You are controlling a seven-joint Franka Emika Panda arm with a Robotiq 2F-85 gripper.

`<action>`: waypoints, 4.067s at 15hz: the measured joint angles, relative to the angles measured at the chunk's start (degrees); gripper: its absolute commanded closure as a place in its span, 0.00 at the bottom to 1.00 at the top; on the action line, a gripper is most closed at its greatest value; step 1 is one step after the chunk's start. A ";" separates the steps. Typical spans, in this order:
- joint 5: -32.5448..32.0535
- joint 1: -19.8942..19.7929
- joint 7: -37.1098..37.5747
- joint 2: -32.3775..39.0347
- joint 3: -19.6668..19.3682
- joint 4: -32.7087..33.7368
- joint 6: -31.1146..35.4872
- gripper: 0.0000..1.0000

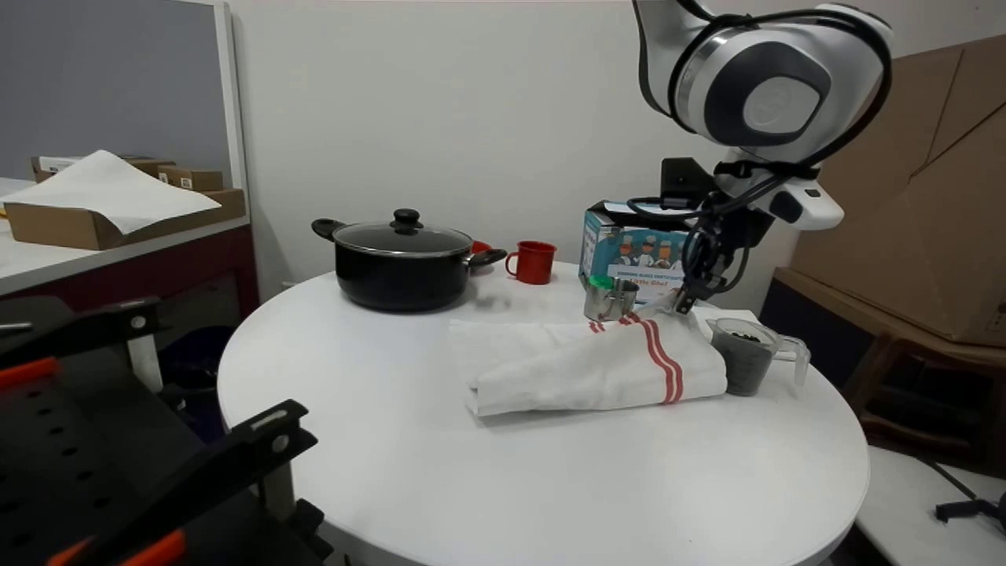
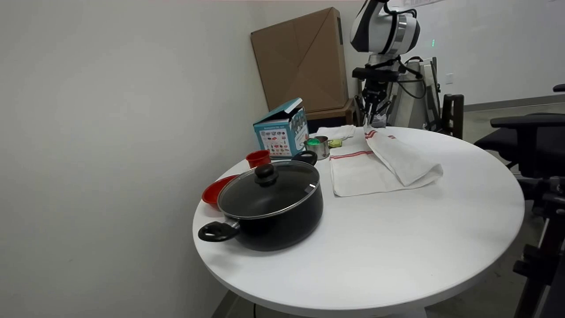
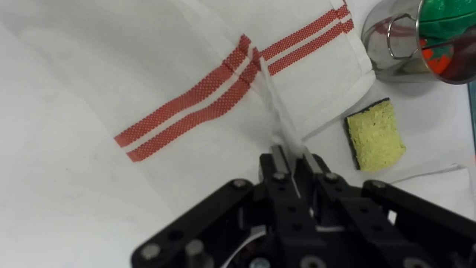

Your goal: Fold the cloth

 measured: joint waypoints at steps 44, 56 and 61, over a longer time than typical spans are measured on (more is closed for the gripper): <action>-45.87 24.50 -29.48 -27.30 -1.22 -62.33 36.14 0.00; -43.44 35.74 -29.83 -21.45 -7.95 -59.40 45.99 0.00; -40.96 38.64 -29.82 -16.52 -9.89 -52.99 45.79 0.00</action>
